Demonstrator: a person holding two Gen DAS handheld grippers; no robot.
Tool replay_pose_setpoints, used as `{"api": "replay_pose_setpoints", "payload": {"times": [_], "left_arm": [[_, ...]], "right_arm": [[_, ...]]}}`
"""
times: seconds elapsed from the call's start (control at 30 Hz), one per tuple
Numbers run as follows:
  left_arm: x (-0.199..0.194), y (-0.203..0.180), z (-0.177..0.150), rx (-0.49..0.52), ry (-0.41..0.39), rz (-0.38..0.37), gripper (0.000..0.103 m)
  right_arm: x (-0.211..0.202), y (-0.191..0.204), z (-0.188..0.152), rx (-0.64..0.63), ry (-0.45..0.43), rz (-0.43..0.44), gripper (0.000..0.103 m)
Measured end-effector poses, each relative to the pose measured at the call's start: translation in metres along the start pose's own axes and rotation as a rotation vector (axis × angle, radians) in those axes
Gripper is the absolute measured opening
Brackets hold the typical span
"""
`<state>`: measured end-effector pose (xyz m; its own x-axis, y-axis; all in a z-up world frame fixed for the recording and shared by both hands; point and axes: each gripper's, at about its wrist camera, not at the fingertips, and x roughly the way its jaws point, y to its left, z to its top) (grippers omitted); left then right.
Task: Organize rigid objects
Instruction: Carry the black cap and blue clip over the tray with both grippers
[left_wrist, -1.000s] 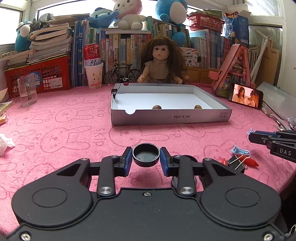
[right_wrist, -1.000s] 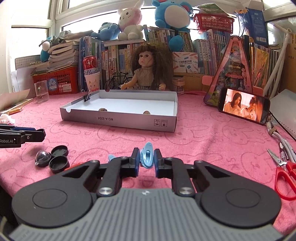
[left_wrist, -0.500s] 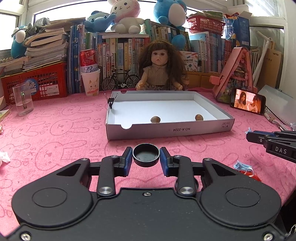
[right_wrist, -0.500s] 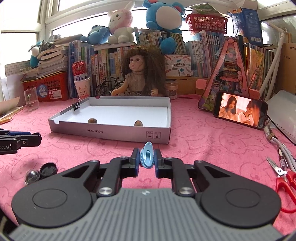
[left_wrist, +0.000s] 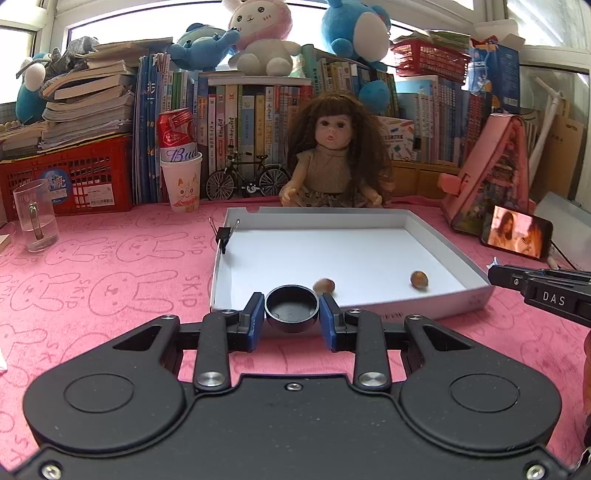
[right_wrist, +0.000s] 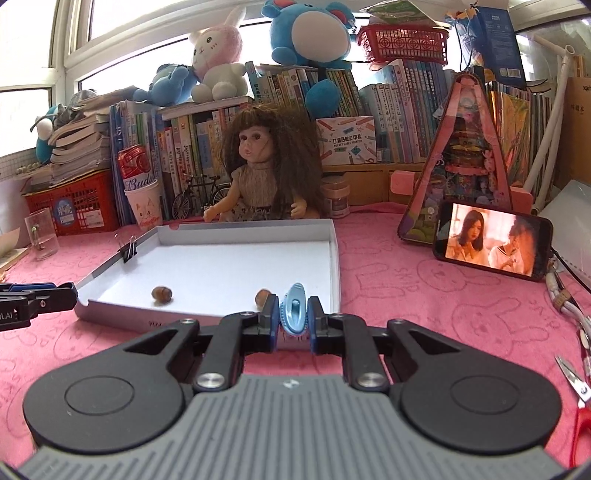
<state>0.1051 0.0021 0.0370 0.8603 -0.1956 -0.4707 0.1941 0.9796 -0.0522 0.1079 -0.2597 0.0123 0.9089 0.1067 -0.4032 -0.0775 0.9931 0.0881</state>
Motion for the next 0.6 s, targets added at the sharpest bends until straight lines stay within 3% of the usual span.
{"api": "replay_pose_setpoints", "payload": {"times": [0.6], "left_arm": [[0.089,0.004,0.035,-0.046,0.102,0.026,0.030]], "right_arm": [[0.072,-0.007,0.023,0.072,0.127,0.016,0.020]]}}
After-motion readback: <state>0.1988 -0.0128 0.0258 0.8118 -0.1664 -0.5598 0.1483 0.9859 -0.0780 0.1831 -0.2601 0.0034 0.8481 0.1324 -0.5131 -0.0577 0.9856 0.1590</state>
